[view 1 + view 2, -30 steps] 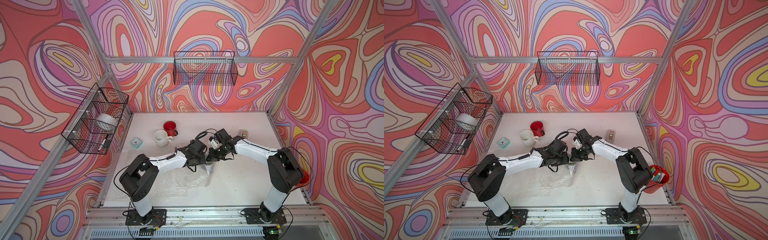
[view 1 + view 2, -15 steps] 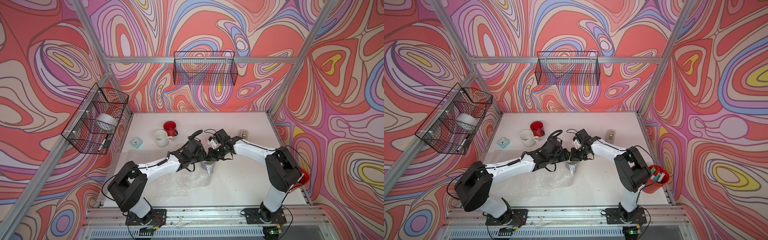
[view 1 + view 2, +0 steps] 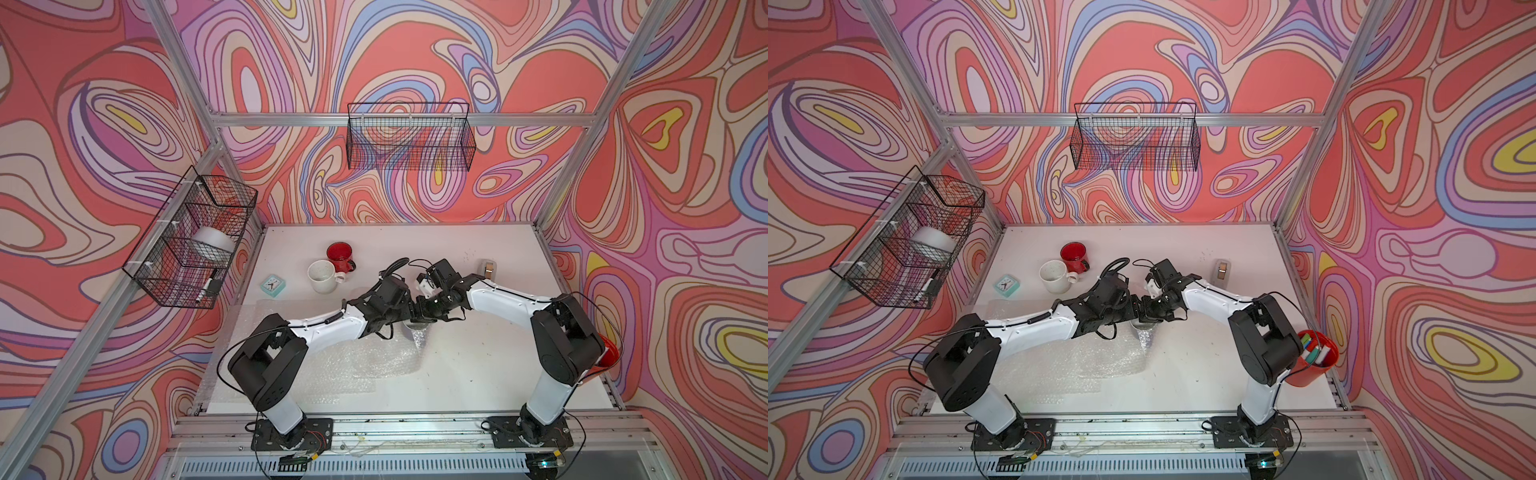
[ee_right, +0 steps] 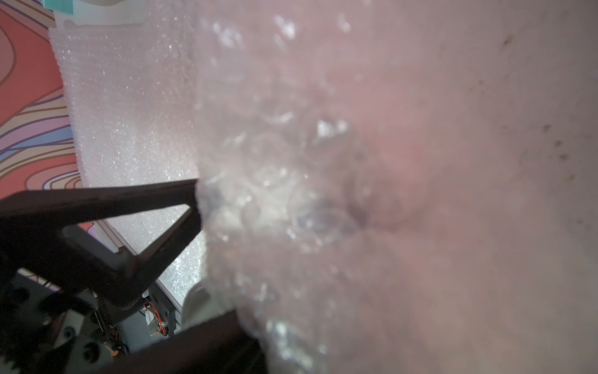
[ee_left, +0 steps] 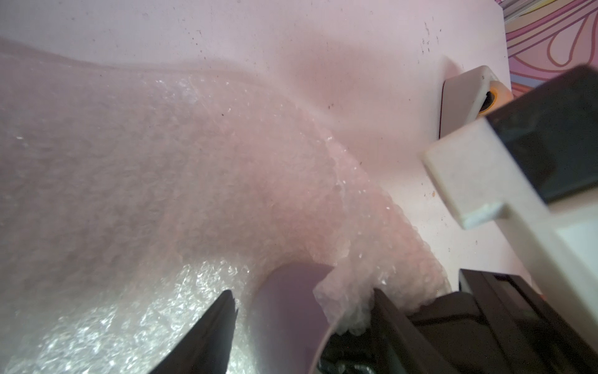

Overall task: Wrap mugs in bubble wrap
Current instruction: Wrap the mug in bubble wrap.

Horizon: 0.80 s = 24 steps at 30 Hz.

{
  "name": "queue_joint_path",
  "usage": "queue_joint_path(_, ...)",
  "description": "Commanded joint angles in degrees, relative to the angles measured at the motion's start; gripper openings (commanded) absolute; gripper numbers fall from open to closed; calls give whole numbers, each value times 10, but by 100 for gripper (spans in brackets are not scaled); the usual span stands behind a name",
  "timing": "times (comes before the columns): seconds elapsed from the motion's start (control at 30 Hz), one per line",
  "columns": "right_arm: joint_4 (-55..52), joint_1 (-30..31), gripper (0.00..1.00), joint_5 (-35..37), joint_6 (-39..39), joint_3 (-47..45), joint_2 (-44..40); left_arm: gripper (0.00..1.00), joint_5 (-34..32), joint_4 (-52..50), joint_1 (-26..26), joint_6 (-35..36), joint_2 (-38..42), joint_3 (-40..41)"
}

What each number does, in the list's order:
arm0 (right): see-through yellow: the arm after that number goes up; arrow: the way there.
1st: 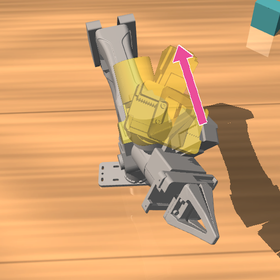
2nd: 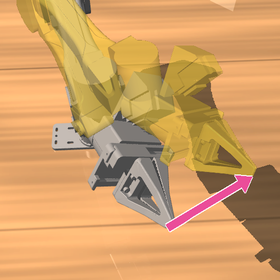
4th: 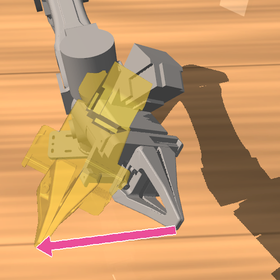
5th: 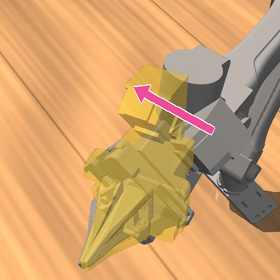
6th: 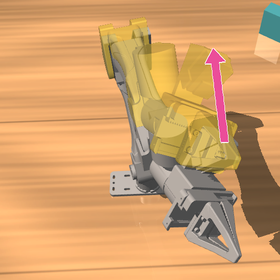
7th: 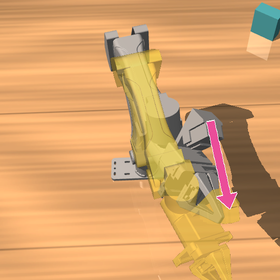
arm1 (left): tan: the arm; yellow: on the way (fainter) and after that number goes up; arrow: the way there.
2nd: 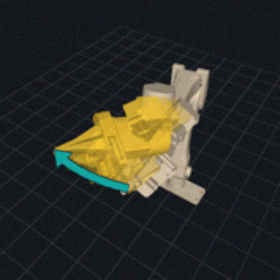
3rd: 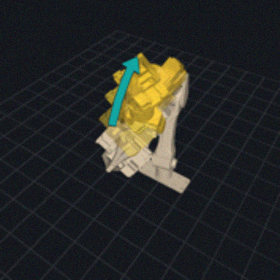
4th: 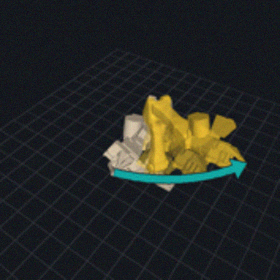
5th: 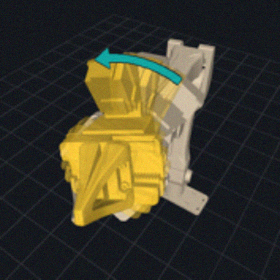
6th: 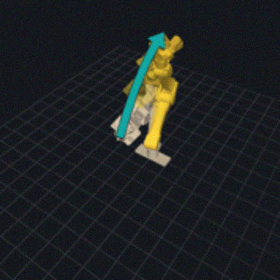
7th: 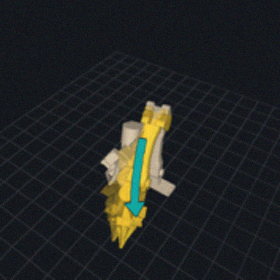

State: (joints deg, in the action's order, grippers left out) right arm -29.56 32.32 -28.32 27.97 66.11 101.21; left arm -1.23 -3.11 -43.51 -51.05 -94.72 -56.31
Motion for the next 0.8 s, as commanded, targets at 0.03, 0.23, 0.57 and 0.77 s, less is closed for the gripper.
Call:
queue_joint_path(0.03, 9, 5, 16, 1, 6, -23, -45, 67, -5, -13, 3, -11, -16, 6)
queue_joint_path(0.23, 16, 6, 29, 22, 5, -39, -118, 66, -5, -8, 3, -12, -9, 22)
queue_joint_path(0.57, -68, 5, 42, 260, -9, -12, -161, 65, 0, -3, 3, -12, -3, 25)
queue_joint_path(0.77, -92, 5, 56, 251, -34, 23, -94, 65, 3, -11, 3, -7, -1, 19)
